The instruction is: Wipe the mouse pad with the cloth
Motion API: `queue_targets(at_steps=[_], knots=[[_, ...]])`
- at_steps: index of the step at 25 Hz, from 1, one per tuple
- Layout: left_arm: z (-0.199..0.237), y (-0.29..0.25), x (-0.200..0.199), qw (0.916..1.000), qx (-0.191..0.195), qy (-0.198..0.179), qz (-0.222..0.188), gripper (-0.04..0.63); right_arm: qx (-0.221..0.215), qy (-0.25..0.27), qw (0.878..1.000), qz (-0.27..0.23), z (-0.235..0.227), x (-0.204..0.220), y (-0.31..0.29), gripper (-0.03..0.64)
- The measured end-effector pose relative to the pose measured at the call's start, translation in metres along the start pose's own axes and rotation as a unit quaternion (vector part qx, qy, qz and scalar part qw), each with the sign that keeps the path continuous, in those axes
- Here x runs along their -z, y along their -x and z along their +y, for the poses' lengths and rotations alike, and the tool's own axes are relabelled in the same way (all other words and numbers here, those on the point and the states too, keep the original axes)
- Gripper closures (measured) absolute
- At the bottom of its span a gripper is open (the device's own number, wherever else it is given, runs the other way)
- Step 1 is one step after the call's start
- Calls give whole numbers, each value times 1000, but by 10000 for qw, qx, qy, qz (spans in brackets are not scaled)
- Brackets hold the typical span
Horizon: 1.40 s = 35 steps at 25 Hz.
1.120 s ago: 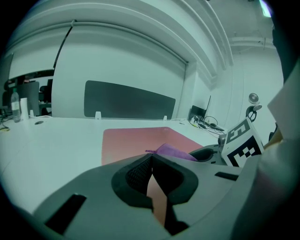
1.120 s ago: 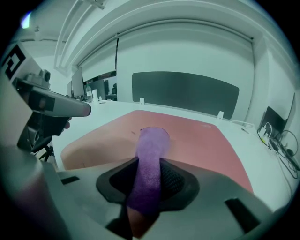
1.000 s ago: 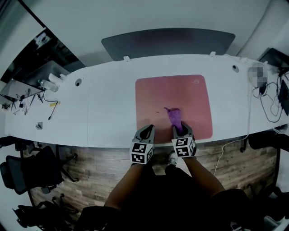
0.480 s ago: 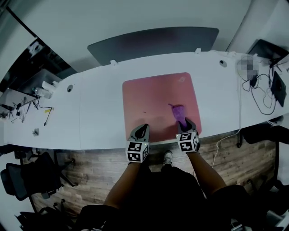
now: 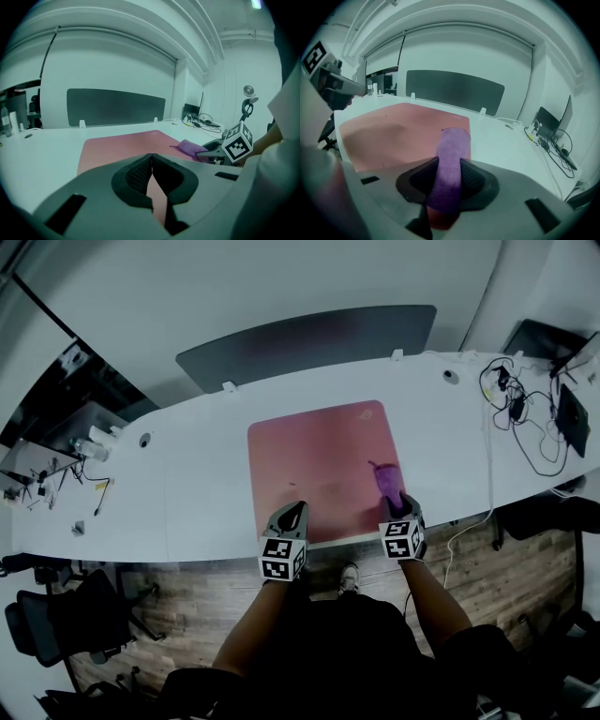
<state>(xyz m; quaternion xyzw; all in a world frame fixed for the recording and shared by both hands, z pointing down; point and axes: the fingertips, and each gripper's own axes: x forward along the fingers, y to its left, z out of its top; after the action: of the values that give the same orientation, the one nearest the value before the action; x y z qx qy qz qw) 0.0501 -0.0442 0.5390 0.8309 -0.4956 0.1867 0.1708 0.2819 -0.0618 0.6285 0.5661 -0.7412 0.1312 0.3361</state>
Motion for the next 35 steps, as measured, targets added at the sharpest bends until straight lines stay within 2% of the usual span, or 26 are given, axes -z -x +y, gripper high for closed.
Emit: queue_targets(at_steps=[6, 13, 15, 17, 22, 28, 32, 35], knots=[[11, 2, -14, 9998, -154, -73, -138, 574, 186, -50, 9998, -1, -19, 8, 1, 483], [4, 4, -26, 9992, -203, -68, -348, 574, 158, -176, 9997, -96, -21, 9, 2, 489], [4, 6, -34, 9987, -181, -144, -449, 574, -25, -159, 9994, -311, -14, -4, 5, 491], [6, 10, -42, 9981, -183, -199, -551, 574, -215, -211, 9965, -777, -4, -31, 14, 492], [14, 26, -63, 9960, -251, -205, -836, 574, -470, -288, 9798, -1925, 10, -111, 48, 492], [22, 53, -101, 9899, -382, -210, -1352, 574, -764, -257, 9480, -3078, 21, -197, 105, 492], [16, 75, -125, 9844, -417, -343, -1673, 575, -830, -153, 9239, -3731, 26, -236, 146, 491], [12, 87, -138, 9800, -537, -560, -1835, 574, -901, -39, 9149, -3935, 32, -246, 159, 492]])
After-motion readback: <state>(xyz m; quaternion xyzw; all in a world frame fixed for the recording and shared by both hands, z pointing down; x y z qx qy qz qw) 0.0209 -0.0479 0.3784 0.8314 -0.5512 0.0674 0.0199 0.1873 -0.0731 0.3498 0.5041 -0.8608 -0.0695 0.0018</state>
